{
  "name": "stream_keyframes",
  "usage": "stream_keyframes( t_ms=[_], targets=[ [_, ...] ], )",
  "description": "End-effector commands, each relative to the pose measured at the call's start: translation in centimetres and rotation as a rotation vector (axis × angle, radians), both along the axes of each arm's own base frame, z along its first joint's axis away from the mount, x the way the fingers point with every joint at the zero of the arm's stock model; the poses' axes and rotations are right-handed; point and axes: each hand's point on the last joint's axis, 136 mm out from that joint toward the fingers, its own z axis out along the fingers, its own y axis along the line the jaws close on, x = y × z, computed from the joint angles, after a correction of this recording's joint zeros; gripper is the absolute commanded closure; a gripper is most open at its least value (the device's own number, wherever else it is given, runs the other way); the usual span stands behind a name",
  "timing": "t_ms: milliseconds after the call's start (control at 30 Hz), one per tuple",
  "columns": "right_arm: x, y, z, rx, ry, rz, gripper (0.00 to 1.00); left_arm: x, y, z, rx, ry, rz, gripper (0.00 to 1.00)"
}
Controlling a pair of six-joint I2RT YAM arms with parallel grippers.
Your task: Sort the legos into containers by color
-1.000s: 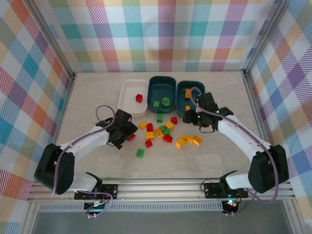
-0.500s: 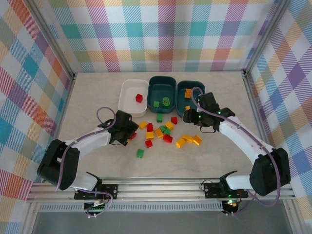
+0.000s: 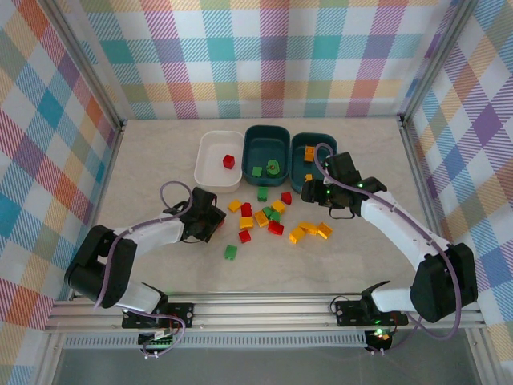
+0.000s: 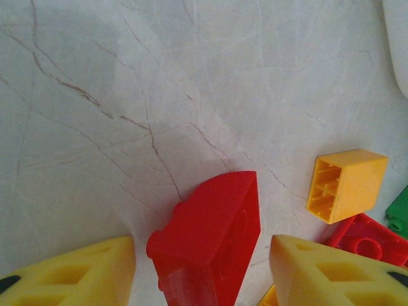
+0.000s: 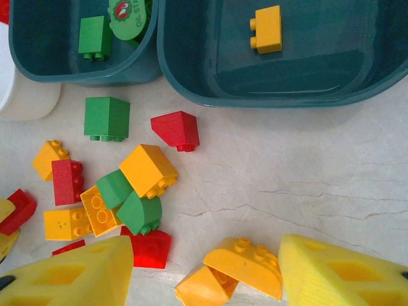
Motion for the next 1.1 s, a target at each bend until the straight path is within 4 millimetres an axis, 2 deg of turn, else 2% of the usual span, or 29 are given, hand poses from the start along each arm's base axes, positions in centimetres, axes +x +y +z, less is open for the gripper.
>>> stream_keyframes(
  t_ms=[0, 200, 333, 467, 633, 667, 733, 867, 1000, 1067],
  targets=[
    [-0.3, -0.2, 0.0, -0.010, 0.007, -0.006, 0.38, 1.6, 0.3, 0.2, 0.013, -0.068, 0.010, 0.49],
    [-0.3, -0.3, 0.3, -0.007, 0.004, -0.010, 0.38, 1.8, 0.0, -0.8, 0.015, -0.064, -0.013, 0.64],
    [-0.3, -0.3, 0.5, -0.012, 0.002, -0.011, 0.38, 2.2, -0.1, 0.5, 0.020, -0.101, -0.033, 0.71],
    [-0.2, -0.5, 0.5, -0.018, 0.000, -0.015, 0.38, 2.8, 0.5, 4.3, 0.068, -0.164, -0.054, 0.74],
    [-0.3, -1.2, 0.3, -0.057, -0.003, -0.031, 0.38, 4.5, 0.5, 11.2, 0.108, -0.316, -0.101, 0.74],
    [-0.3, -1.3, 0.2, -0.062, 0.001, -0.033, 0.38, 4.9, 0.6, 12.0, 0.125, -0.323, -0.115, 0.73],
    [-0.4, -1.6, -0.2, -0.077, 0.010, -0.041, 0.39, 6.6, 0.7, 13.7, 0.153, -0.350, -0.135, 0.73],
    [-0.8, -2.3, -1.5, -0.106, 0.040, -0.069, 0.39, 11.6, 1.0, 13.8, 0.124, -0.333, -0.139, 0.73],
    [-1.8, -3.6, -3.4, -0.151, 0.098, -0.105, 0.37, 17.0, 0.6, 11.4, 0.074, -0.263, -0.173, 0.75],
    [-2.5, -4.1, -4.2, -0.161, 0.126, -0.116, 0.36, 19.1, 0.3, 10.0, 0.077, -0.224, -0.196, 0.76]
  ],
)
